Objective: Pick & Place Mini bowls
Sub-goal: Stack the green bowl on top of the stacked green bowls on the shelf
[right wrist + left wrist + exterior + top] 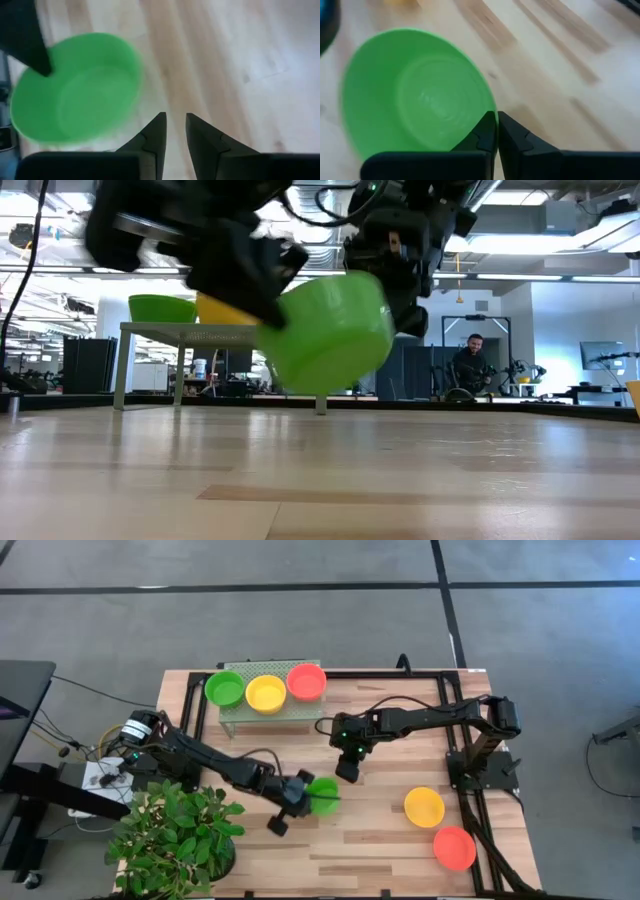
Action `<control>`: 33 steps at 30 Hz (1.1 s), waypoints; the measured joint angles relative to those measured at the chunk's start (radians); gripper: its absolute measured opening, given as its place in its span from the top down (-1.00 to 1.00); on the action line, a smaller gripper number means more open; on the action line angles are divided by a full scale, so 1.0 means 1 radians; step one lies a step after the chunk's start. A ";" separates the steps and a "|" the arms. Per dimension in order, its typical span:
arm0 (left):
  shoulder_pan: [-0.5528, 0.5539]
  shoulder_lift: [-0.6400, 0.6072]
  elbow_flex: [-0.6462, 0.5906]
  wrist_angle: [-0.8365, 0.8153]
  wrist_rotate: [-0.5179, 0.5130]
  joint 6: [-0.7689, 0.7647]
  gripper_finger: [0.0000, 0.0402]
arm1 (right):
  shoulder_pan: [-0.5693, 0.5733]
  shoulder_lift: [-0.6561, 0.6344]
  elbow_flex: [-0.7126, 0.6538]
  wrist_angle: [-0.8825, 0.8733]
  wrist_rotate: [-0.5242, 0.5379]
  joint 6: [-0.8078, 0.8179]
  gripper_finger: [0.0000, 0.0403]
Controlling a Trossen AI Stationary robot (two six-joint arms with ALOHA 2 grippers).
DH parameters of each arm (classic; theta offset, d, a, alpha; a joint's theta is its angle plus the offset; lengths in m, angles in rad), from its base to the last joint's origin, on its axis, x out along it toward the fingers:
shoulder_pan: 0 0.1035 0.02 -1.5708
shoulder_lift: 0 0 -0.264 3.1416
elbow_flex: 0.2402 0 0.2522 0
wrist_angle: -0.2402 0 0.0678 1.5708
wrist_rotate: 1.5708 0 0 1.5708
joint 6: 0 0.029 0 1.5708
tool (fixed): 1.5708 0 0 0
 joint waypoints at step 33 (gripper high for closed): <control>0.289 -0.812 0.064 -0.906 -0.685 -0.412 0.95 | 0.112 -0.349 -0.399 0.342 0.345 -0.155 0.66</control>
